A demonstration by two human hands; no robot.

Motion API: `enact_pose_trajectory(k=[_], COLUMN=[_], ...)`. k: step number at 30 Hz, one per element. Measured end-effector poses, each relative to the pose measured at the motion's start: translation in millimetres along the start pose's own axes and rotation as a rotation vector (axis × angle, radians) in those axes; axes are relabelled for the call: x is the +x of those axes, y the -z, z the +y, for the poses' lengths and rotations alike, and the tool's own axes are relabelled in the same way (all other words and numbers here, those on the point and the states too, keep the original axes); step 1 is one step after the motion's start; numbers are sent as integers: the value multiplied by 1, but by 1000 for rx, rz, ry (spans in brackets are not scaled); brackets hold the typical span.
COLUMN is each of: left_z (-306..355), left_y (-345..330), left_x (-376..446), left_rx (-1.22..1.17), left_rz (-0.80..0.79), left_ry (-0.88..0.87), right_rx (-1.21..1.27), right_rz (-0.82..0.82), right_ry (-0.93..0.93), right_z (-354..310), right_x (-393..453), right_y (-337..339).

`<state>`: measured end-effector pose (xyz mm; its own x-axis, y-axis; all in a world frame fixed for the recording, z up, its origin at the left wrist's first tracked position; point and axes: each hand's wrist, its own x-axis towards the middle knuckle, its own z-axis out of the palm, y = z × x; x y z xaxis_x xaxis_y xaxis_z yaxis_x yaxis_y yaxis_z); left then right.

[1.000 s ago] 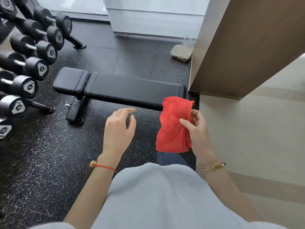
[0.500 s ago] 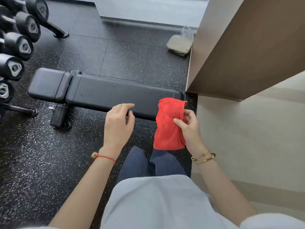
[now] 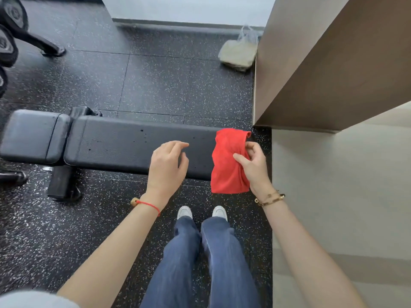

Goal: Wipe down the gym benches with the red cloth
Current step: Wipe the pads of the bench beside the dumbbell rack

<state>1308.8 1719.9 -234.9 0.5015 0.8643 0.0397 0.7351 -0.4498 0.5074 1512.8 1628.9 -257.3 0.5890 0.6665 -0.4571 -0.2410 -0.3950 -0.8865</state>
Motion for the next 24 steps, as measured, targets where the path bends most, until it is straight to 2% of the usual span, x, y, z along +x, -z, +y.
enact_pose_trajectory(k=[8,14,18,21,24], left_z=[-71,-122,-154,-167,-174], left_y=[-126,-216,-269,-295,-311], left_x=[33,47,60,67,69], left_rx=[14,28,40,43,71], left_rz=[-21,20,76,115,151], left_ry=[-81,-171,-253,-276,-302], right_rx=[-37,-232,-482,-831,-1146], right_rz=[0,-14,55,167,239], right_ry=[87,279,545,773,853], right_z=[104,178,212,220,223], right_x=[100,160,194,206,204], right_y=[-19,-12,2,8,0])
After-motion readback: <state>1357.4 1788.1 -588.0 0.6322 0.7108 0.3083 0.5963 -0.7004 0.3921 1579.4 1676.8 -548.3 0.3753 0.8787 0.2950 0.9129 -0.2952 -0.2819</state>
